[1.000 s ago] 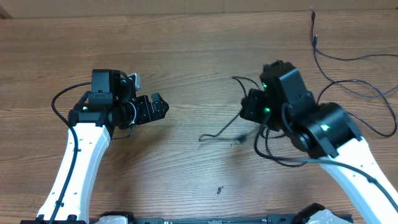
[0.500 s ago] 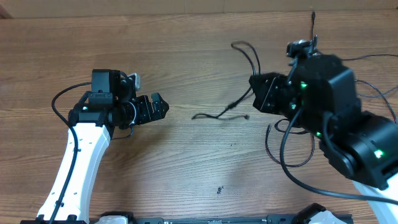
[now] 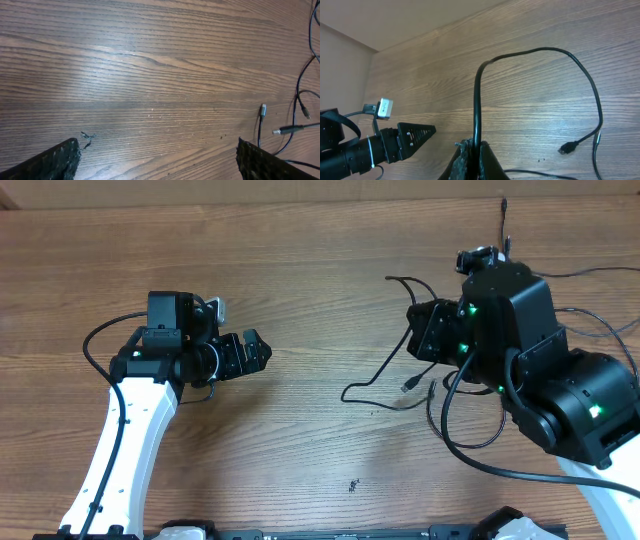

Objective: Untangle cables
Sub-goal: 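Pull the grasped cable right with the right gripper, then lay the cable on the right side and release it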

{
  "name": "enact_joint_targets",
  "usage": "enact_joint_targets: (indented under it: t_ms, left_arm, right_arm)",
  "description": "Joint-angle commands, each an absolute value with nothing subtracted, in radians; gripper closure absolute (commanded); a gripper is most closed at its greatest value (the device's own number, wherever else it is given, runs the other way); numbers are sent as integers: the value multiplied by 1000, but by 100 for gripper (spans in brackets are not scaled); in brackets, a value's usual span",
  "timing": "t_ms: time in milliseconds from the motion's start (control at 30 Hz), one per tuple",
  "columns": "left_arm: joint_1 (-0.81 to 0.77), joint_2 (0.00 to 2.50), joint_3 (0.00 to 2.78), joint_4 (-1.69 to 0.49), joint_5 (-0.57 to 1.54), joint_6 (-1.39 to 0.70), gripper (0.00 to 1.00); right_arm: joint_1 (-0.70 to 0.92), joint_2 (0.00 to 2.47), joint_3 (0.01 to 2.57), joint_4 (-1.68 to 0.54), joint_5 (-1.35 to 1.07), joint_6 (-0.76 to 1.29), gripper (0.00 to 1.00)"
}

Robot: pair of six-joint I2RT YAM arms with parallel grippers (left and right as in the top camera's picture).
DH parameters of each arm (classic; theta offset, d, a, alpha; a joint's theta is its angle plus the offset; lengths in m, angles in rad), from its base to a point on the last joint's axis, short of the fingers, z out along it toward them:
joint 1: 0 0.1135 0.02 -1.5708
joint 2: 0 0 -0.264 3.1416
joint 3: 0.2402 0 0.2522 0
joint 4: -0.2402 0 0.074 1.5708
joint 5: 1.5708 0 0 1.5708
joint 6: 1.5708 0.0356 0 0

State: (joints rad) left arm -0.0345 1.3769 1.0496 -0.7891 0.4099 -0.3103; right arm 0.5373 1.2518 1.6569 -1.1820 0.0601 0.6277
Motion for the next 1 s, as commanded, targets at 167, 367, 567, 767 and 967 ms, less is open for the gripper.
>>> enact_joint_targets:
  t_ms: [167,367,567,767,967]
  left_arm:
    - [-33,1380,1055,-788,408,-291,0]
    - [-33,1380,1055,-788,408,-291,1]
    - [-33,1380,1055,-788,408,-291,1]
    - [-33,1380,1055,-788,408,-291,0]
    - [-33,1380,1055,-788,408,-291,0]
  right_arm:
    - [541,1234,1671,-1336,166,666,96]
    - [541,1229,1671,-1593,379,919,96]
    - [541,1189,1671,-1672,510,1040,96]
    - [522,1154,1671,-1694,583,1119,96]
    - [409,1149,1670,-1694,582,1119,96]
